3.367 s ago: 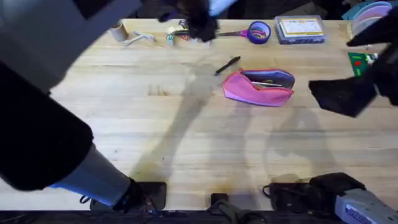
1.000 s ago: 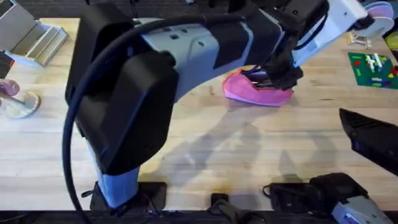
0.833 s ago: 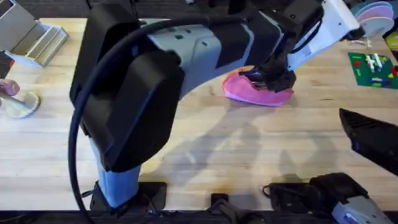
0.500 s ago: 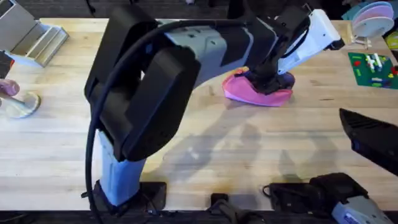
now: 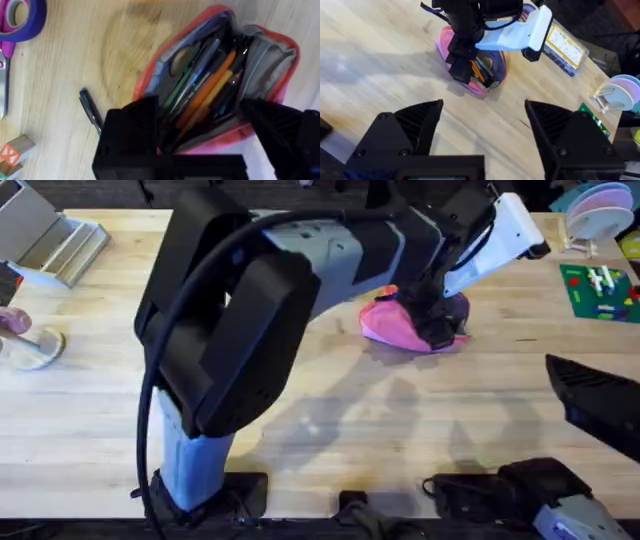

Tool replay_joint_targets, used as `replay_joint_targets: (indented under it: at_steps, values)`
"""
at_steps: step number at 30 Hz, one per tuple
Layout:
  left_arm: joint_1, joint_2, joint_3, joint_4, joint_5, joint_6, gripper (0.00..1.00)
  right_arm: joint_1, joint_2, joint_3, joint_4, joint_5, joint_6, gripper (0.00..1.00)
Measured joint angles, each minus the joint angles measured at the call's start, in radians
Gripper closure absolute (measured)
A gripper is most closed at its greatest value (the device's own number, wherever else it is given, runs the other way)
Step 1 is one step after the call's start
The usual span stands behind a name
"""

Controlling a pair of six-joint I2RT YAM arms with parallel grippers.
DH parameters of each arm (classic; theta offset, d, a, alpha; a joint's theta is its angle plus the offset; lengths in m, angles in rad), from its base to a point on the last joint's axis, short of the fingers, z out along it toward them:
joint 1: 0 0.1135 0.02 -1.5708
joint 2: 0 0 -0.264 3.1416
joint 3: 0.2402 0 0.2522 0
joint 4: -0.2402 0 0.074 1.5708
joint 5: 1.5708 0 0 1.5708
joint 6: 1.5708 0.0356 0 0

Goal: Unzip the bag, pick up the pens from the table one at a time and place them inside, then zip the bag closed.

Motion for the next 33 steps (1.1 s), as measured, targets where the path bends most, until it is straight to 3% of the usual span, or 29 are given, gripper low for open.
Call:
replay_joint_targets:
  at_steps: [17,33]
  values:
    - [0.001,-0.011,0.0,-0.013,0.0,0.0,0.007,0.0,0.0,0.0,0.0,0.0,0.0,0.003]
    - [0.072,-0.254,0.0,-0.175,0.0,0.0,0.007,0.0,0.0,0.0,-0.031,0.0,0.0,0.003]
